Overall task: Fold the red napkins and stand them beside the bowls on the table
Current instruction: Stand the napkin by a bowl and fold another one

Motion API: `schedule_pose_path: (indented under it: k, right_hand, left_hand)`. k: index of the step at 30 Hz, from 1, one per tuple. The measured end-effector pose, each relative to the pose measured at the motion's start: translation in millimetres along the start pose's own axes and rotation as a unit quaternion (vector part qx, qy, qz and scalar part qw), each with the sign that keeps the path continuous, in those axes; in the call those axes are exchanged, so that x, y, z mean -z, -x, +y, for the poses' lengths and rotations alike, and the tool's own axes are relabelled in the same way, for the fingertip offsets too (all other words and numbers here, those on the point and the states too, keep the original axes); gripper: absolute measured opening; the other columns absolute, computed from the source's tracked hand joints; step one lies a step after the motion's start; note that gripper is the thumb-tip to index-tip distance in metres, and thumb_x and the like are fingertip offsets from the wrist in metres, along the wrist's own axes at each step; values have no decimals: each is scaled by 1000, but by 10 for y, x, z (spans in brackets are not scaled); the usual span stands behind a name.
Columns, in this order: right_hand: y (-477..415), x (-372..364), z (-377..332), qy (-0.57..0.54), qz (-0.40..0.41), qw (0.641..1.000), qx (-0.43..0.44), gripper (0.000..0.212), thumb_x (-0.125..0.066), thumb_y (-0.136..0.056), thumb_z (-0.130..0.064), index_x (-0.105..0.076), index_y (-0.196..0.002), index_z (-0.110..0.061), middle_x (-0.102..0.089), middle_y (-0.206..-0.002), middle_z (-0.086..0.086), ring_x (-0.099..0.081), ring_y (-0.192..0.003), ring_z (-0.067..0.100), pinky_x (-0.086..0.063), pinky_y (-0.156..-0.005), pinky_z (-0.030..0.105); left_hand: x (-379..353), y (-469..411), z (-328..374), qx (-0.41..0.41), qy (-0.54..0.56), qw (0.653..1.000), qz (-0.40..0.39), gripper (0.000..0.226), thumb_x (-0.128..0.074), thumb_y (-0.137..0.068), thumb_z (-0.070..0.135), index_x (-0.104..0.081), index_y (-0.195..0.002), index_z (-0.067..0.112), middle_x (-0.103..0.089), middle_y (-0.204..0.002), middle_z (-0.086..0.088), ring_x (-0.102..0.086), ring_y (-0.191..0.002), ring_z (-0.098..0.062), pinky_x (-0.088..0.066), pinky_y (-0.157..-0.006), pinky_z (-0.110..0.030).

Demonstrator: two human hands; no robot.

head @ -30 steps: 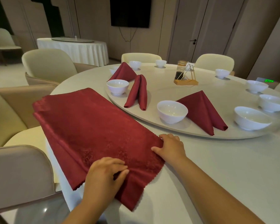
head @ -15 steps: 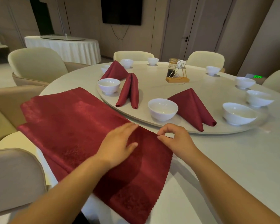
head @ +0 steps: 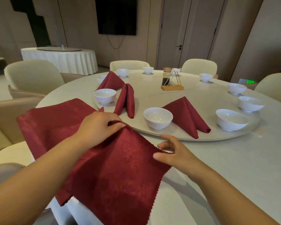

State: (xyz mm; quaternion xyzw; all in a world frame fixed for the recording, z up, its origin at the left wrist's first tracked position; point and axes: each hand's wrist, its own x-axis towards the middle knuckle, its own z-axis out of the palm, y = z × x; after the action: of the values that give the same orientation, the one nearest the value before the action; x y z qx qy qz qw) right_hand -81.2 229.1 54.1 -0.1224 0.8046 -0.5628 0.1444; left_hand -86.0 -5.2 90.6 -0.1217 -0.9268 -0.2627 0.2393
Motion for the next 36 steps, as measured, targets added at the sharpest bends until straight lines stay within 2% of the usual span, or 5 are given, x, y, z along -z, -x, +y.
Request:
schedule_pose_path:
  k: [5, 17, 22, 29, 36]
  right_hand:
    - [95, -220, -59, 58, 16, 997, 48, 23, -62, -83, -6, -54, -65, -18, -53, -64, -7, -48, -58, 4, -38, -55, 10]
    - [726, 13, -1336, -85, 251, 930, 256, 23, -49, -92, -12, -51, -72, -22, -56, -56, -6, -47, -50, 6, -35, -44, 18]
    - [1088, 32, -2004, 7, 291, 870, 398, 28, -60, -87, -13, -51, -65, -28, -56, -60, -16, -51, -49, -10, -39, -57, 11]
    - [1462, 103, -2659, 150, 355, 749, 539, 26, -63, -84, -11, -51, -68, -29, -53, -52, -27, -47, -54, -18, -31, -56, 2]
    - [979, 171, -2349, 273, 333, 818, 381, 5, -63, -84, -20, -62, -85, -16, -49, -68, -7, -46, -72, 8, -28, -56, 22]
  left_hand:
    - [471, 75, 243, -12, 11, 998, 60, 30, -43, -62, 59, -65, -73, 43, -70, -79, 11, -63, -82, -15, -48, -78, -35]
    - [1494, 644, 897, -63, 49, 984, 162, 32, -63, -83, 18, -56, -61, 39, -56, -55, 36, -54, -62, 17, -35, -57, 2]
    - [2059, 839, 1135, -69, 68, 965, 244, 45, -62, -83, 24, -61, -48, 53, -56, -50, 33, -55, -51, 13, -40, -45, -3]
    - [2466, 838, 1277, -55, 204, 923, 323, 21, -61, -86, 25, -63, -65, 22, -56, -41, 15, -49, -36, 3, -36, -36, -8]
    - [1852, 593, 861, 24, 135, 962, 234, 32, -62, -86, 22, -67, -65, -2, -58, -52, -2, -49, -48, -2, -32, -43, -6]
